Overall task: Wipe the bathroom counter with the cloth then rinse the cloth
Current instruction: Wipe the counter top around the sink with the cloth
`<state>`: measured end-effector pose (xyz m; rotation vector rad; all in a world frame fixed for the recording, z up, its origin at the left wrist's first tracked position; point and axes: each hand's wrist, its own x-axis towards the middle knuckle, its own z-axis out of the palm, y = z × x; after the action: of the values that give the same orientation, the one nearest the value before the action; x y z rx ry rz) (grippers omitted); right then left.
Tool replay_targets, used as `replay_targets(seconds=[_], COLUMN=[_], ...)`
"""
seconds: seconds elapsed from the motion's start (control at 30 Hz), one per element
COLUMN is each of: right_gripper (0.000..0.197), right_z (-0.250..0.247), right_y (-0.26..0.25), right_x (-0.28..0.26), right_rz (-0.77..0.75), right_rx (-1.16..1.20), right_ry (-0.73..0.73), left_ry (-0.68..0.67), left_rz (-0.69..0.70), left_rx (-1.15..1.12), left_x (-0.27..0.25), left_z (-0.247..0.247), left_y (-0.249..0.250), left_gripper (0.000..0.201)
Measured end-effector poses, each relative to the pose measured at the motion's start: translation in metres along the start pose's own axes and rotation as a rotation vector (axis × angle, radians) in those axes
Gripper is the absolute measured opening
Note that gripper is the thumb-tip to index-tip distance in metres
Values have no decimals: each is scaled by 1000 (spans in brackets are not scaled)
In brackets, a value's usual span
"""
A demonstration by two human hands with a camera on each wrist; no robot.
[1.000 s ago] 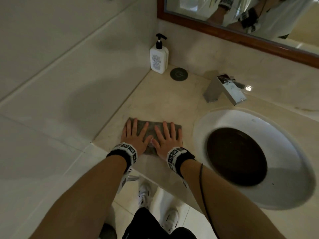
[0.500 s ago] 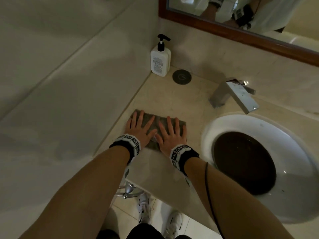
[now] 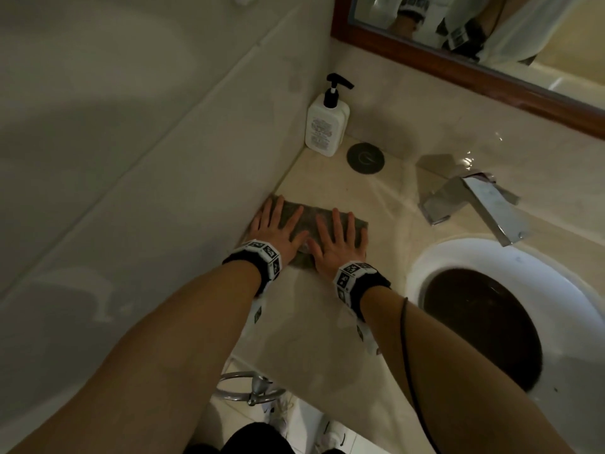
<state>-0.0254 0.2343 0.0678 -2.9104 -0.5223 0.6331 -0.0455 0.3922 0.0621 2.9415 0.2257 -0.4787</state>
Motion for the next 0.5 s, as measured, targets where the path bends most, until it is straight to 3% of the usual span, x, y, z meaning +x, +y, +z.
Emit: replay_targets(seconds=[0.3,0.5], right_gripper=[58,57], right_z=[16,32], right_y=[-11,-7], right_x=[-32,-63], right_rz=[-91,-128], right_rx=[-16,-62], right_ry=[23,39], left_ry=[58,28], left_rz=[-91,-185], left_rx=[-10,-32], left_x=[-49,-91], left_z=[21,36], left_y=[-7,9], left_gripper=[65,65])
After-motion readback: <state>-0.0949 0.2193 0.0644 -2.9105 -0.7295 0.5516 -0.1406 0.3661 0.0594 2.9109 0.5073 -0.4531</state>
